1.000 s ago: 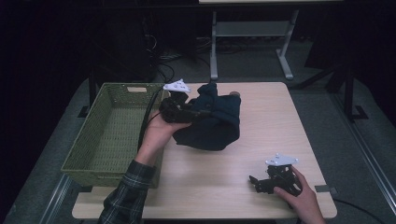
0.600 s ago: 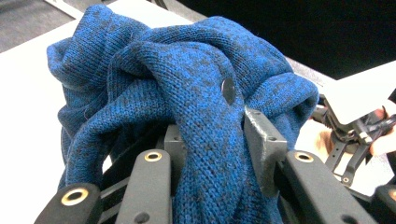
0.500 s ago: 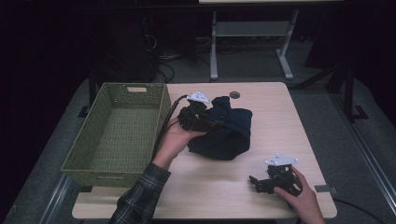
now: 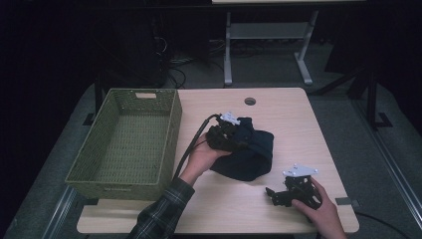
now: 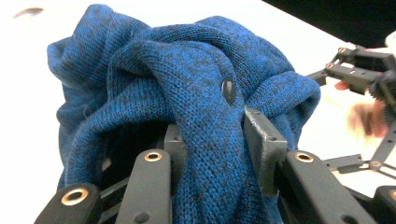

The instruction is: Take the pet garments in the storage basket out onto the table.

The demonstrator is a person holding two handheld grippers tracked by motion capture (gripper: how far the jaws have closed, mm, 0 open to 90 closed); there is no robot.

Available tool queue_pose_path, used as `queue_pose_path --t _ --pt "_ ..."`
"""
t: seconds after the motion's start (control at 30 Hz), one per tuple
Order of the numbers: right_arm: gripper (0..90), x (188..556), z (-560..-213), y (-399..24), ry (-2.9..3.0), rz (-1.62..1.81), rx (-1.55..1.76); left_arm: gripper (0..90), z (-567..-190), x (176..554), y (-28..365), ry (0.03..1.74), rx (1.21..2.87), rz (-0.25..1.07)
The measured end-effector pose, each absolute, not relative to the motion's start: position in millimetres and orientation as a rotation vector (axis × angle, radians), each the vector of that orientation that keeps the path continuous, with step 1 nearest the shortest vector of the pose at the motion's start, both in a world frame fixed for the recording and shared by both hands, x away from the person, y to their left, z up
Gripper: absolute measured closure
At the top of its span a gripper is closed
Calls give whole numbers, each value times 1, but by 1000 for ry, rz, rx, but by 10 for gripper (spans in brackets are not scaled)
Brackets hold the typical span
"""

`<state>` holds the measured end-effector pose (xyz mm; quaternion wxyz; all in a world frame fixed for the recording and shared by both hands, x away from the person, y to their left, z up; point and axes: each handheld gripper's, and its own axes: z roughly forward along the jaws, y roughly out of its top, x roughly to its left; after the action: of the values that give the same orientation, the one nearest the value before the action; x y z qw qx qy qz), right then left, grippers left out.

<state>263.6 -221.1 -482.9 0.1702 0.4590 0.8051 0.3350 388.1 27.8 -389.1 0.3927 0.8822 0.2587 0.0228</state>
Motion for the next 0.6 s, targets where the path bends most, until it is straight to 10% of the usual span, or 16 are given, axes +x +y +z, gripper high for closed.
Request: queue_pose_path --t 0.6 --pt "0 263 -483 -221 2289 953 1305 608 -439 393 -2 678 2388 49"
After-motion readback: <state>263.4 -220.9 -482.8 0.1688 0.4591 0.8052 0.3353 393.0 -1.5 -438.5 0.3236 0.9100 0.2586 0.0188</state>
